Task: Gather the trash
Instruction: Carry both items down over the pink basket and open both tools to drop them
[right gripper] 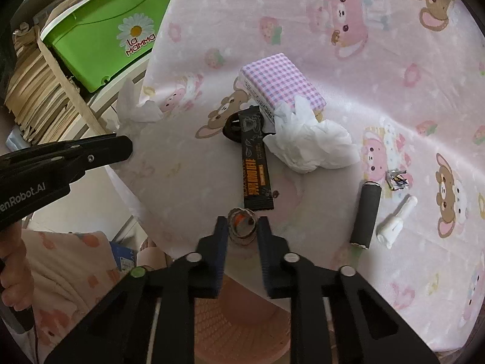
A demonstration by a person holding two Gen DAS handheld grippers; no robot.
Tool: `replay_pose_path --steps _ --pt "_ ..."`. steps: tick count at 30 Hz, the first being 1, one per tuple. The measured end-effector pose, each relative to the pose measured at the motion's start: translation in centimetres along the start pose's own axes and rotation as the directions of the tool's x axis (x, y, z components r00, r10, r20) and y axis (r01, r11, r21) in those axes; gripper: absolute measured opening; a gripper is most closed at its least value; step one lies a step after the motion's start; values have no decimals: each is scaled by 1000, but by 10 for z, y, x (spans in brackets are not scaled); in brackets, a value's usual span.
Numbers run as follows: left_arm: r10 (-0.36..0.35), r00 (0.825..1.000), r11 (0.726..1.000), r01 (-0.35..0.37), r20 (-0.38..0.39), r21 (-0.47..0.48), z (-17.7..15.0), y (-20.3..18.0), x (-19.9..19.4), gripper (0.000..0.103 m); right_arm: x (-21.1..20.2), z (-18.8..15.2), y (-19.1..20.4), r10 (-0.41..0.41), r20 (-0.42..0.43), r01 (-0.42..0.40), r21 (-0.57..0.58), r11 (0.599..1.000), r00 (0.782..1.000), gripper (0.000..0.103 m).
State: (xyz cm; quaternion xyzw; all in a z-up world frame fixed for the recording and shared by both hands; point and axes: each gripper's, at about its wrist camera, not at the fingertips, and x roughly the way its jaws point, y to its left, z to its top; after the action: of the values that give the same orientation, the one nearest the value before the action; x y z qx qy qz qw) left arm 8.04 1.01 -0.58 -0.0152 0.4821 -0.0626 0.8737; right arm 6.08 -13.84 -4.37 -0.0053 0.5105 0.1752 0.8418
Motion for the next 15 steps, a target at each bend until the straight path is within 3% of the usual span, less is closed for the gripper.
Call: replay_pose_path --steps 15 --pt "11 1000 1000 -11 1 18 -5 -4 -1 13 -26 -5 -6 3 46 -3 -7 1000 999 11"
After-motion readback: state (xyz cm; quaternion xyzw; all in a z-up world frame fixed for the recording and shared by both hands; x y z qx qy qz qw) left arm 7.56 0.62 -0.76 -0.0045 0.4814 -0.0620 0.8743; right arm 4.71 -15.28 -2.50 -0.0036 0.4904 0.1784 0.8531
